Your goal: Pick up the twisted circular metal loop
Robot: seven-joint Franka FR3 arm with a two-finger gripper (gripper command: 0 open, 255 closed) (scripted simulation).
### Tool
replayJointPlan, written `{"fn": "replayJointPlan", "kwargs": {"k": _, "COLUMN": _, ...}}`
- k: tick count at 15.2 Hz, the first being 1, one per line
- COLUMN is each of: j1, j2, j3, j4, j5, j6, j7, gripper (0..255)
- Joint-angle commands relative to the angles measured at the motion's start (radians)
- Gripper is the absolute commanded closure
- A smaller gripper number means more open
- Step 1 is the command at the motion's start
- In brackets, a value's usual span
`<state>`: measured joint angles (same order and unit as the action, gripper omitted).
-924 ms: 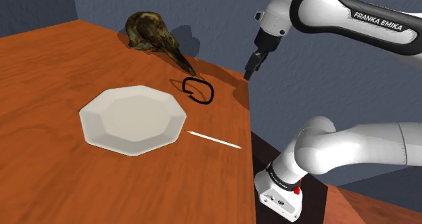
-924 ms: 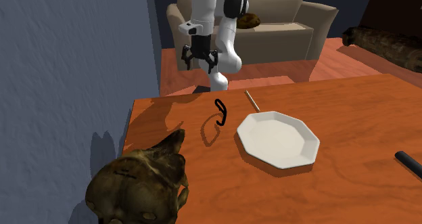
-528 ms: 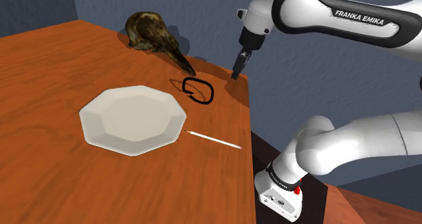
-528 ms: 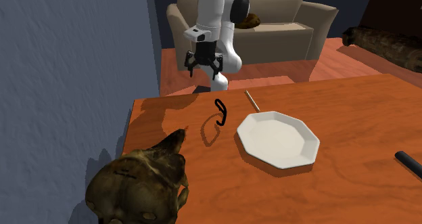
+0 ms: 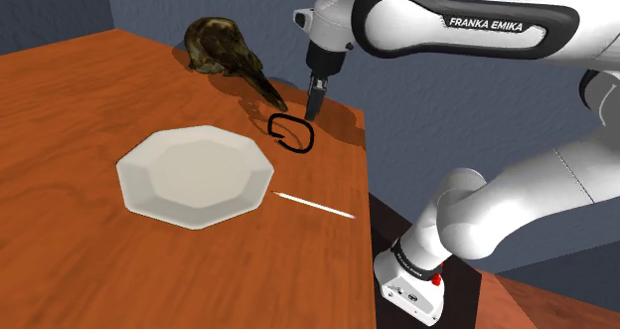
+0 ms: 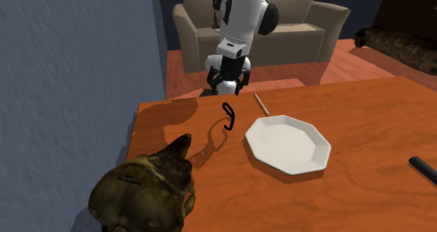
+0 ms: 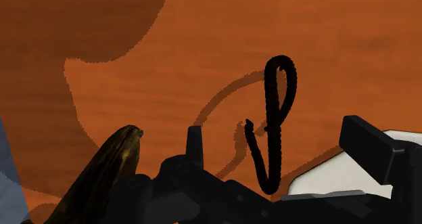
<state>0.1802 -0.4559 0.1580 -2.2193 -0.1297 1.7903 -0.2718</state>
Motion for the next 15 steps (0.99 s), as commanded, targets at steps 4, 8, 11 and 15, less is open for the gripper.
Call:
{"fn": "replayJointPlan", "kwargs": {"k": 4, "j1": 0.011, "j2": 0.037, "j3": 0.015, "j4": -0.033, "j5": -0.009, "j6": 0.069, "j7": -0.003, "gripper": 0}}
{"fn": "replayJointPlan", "kwargs": {"k": 8, "j1": 0.012, "j2": 0.041, "j3": 0.017, "j4": -0.077, "j5": -0.011, "j6": 0.116, "j7": 0.006, "gripper": 0}}
{"fn": "replayJointPlan", "kwargs": {"k": 11, "j1": 0.012, "j2": 0.041, "j3": 0.018, "j4": -0.078, "j5": -0.011, "j6": 0.117, "j7": 0.007, "gripper": 255}}
{"fn": "replayJointPlan", "kwargs": {"k": 15, "j1": 0.012, "j2": 0.042, "j3": 0.018, "j4": -0.077, "j5": -0.011, "j6": 0.117, "j7": 0.007, "gripper": 255}}
